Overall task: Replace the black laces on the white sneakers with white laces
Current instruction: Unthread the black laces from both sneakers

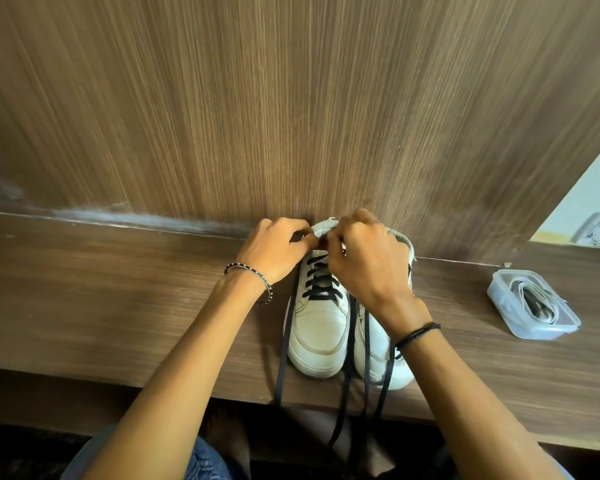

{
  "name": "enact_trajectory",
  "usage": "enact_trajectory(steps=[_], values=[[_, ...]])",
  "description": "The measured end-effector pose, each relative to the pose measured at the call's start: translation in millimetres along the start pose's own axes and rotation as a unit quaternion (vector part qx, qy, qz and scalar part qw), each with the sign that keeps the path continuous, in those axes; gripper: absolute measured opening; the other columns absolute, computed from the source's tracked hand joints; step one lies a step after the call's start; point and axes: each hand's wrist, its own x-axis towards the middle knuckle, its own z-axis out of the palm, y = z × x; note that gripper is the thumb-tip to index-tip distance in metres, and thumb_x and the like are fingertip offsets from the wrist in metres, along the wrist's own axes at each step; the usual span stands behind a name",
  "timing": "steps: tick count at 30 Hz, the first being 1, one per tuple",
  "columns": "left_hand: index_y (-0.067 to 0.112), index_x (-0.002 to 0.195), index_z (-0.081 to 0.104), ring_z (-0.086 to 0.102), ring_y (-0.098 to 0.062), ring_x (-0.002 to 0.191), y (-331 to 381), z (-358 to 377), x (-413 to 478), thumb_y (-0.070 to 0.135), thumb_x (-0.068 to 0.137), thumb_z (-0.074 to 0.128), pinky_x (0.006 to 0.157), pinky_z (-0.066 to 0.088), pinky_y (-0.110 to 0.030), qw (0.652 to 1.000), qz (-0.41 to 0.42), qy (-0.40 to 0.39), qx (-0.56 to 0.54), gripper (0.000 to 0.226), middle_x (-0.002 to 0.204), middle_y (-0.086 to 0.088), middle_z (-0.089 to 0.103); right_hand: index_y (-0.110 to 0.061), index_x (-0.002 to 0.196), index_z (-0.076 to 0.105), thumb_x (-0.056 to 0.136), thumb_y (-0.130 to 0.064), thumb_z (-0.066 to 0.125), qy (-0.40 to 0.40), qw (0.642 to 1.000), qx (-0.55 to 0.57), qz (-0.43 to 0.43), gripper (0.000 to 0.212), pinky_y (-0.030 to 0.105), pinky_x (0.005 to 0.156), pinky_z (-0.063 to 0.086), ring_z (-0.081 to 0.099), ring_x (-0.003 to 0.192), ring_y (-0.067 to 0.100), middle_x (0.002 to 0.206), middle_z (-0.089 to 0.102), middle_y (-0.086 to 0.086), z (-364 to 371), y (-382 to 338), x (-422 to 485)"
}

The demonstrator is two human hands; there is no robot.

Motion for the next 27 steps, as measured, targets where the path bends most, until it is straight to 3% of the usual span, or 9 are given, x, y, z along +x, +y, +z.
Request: enact_trajectory(steps=[4,8,10,13,15,17,22,24,27], values=[[0.027,0.102,0.074,0.056,-0.023,0.081,-1.9,0.7,1.5,0.039,0.102,0.050,0.055,0.035,-0.031,1.000,0.003,-0.003,0.006,0.027,0.071,-0.004,0.061,-0.011,0.093,0.065,0.102,-0.022,0.050,0.067,0.981,0.126,0.132,0.020,0.038,0.068,0.043,0.059,0.083,0.028,0.106,0.057,0.001,-14.6,14.8,5.1],[0.027,0.101,0.074,0.061,-0.025,0.074,-1.7,-0.4,1.7,0.041,0.102,0.050,0.057,0.042,-0.032,1.000,0.009,-0.003,0.016,0.027,0.075,-0.007,0.067,-0.017,0.096,0.065,0.104,-0.033,0.057,0.038,0.909,0.373,0.180,0.020,0.028,0.070,0.049,0.063,0.076,0.005,0.087,0.071,-0.006,-15.4,21.3,4.1],[0.026,0.099,0.074,0.064,-0.026,0.072,-2.3,-0.9,1.8,0.044,0.102,0.050,0.063,0.050,-0.037,1.000,0.012,-0.006,0.016,0.030,0.073,-0.009,0.067,-0.007,0.105,0.065,0.106,-0.030,0.057,-0.012,0.835,0.515,0.196,0.024,0.021,0.077,0.054,0.071,0.087,0.008,0.094,0.078,0.002,-14.5,19.8,7.0],[0.027,0.100,0.073,0.066,-0.028,0.072,-3.9,-0.5,2.7,0.047,0.100,0.050,0.071,0.056,-0.046,1.000,0.011,-0.004,0.019,0.031,0.072,-0.009,0.066,0.001,0.107,0.058,0.108,-0.016,0.052,-0.068,0.685,0.697,0.200,0.018,0.028,0.082,0.060,0.074,0.097,0.026,0.095,0.076,0.009,-17.7,14.4,9.5],[0.027,0.100,0.073,0.066,-0.028,0.073,-3.5,0.0,3.0,0.048,0.100,0.050,0.070,0.056,-0.047,1.000,0.010,-0.002,0.022,0.031,0.071,-0.009,0.065,-0.003,0.106,0.053,0.108,-0.010,0.048,-0.078,0.639,0.737,0.205,0.009,0.032,0.081,0.062,0.068,0.085,0.025,0.085,0.066,0.009,-17.0,11.6,9.8],[0.027,0.101,0.074,0.065,-0.027,0.072,-3.8,0.5,3.4,0.046,0.100,0.051,0.070,0.056,-0.046,1.000,0.011,-0.002,0.022,0.030,0.071,-0.008,0.065,-0.004,0.103,0.053,0.108,-0.010,0.048,-0.080,0.667,0.712,0.202,0.009,0.032,0.077,0.056,0.061,0.076,0.017,0.078,0.060,0.004,-13.2,12.1,11.4],[0.027,0.098,0.074,0.065,-0.024,0.073,-6.1,1.3,4.6,0.042,0.101,0.052,0.069,0.053,-0.043,1.000,0.015,-0.001,0.020,0.026,0.073,-0.004,0.067,-0.011,0.103,0.060,0.103,-0.021,0.061,-0.108,0.916,0.384,0.052,0.010,0.013,0.058,0.045,0.056,0.065,0.005,0.085,0.067,0.000,-3.2,20.4,10.4],[0.027,0.099,0.074,0.064,-0.023,0.078,-7.2,0.9,5.1,0.039,0.101,0.051,0.070,0.053,-0.043,1.000,0.014,-0.002,0.018,0.025,0.078,-0.004,0.069,-0.014,0.107,0.069,0.097,-0.023,0.070,-0.128,0.957,0.258,-0.027,0.014,0.004,0.066,0.041,0.055,0.080,0.004,0.097,0.066,0.000,-0.1,22.4,9.7],[0.031,0.102,0.075,0.064,-0.018,0.077,-8.9,0.8,6.1,0.038,0.102,0.051,0.074,0.057,-0.045,1.000,0.018,-0.009,-0.004,0.024,0.079,0.001,0.069,-0.018,0.110,0.077,0.094,-0.024,0.073,-0.140,0.971,0.169,-0.098,0.018,0.002,0.075,0.034,0.046,0.101,0.006,0.099,0.068,-0.001,3.1,23.4,10.6]])
